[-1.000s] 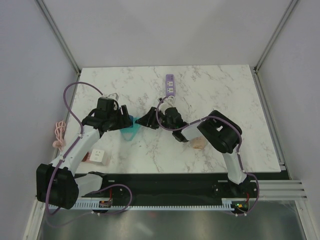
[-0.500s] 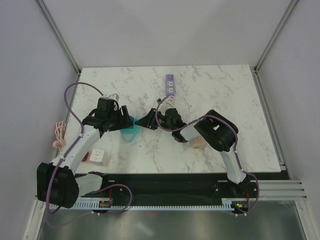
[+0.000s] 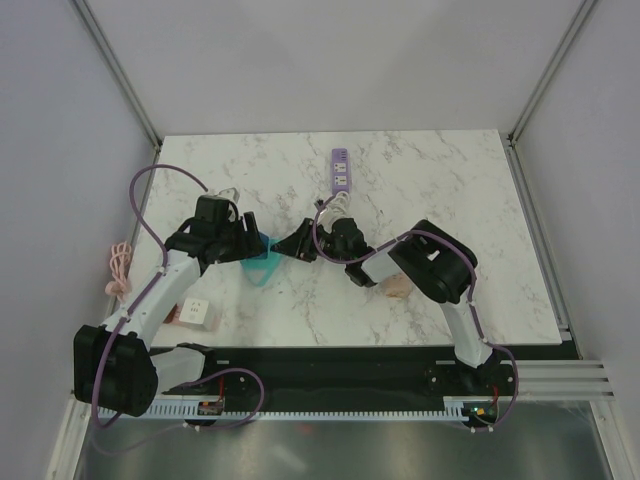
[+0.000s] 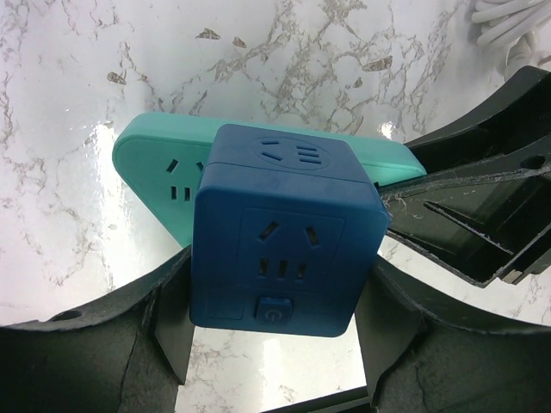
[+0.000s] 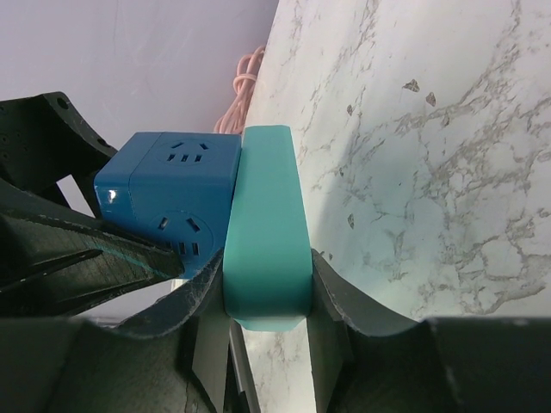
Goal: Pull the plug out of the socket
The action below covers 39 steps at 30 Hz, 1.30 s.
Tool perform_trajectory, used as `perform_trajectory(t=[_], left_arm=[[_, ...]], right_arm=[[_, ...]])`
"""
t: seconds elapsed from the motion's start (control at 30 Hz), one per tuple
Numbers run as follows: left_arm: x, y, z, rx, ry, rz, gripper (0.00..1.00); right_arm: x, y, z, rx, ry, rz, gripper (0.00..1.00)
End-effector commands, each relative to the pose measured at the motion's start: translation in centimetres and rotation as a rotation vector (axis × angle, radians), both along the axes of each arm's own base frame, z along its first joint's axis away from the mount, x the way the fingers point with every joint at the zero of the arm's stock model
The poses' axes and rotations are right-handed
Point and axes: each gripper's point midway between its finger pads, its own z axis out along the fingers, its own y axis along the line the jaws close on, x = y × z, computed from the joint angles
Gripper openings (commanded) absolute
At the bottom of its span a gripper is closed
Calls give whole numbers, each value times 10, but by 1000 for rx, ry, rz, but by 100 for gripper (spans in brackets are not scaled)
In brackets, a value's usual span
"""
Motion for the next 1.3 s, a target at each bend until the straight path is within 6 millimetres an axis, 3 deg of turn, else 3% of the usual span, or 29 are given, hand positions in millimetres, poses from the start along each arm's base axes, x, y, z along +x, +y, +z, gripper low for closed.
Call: perform_trajectory(t=[0.0,0.33,0.6,0.7,0.73,0.8,0.83,0.9,0.93,1.0,1.03,1.07,1.27], left_arm=[[17,-7,22,-9,-114,-51,67],[17,-8,21,-15,-108,-52,79],[15,-14,20,-39,-104,-85,76],[14,-19,18,-50,-90,-108,65],[14,-20,16,-56,-83,-114,52],[14,-21,15,-58,-77,-117,37],[14,-22,15,-60,-76,-121,23],[14,-23,17,-64,-81,-125,4],[14,-22,17,-62,-82,-121,2],[14,-22,21,-67,-100,-119,2],[15,-24,26,-78,-118,-125,2],[15,-25,29,-87,-137,-135,2],[10,-28,57,-129,-281,-150,2]], right_arm=[[-16,4,44,99,-61,82,0],[-31,9,46,87,-58,134,0],[-37,12,43,78,-60,145,0],[-35,13,46,81,-62,138,0],[-34,14,43,73,-57,136,0],[-26,15,44,59,-58,100,0],[-25,15,33,11,-48,90,0],[-15,16,31,-35,-52,49,0],[-7,12,18,-99,-25,-7,0],[3,10,10,-155,-8,-61,0],[9,2,-10,-249,24,-117,0],[14,4,-11,-282,22,-137,0],[21,-6,-49,-397,74,-218,0]])
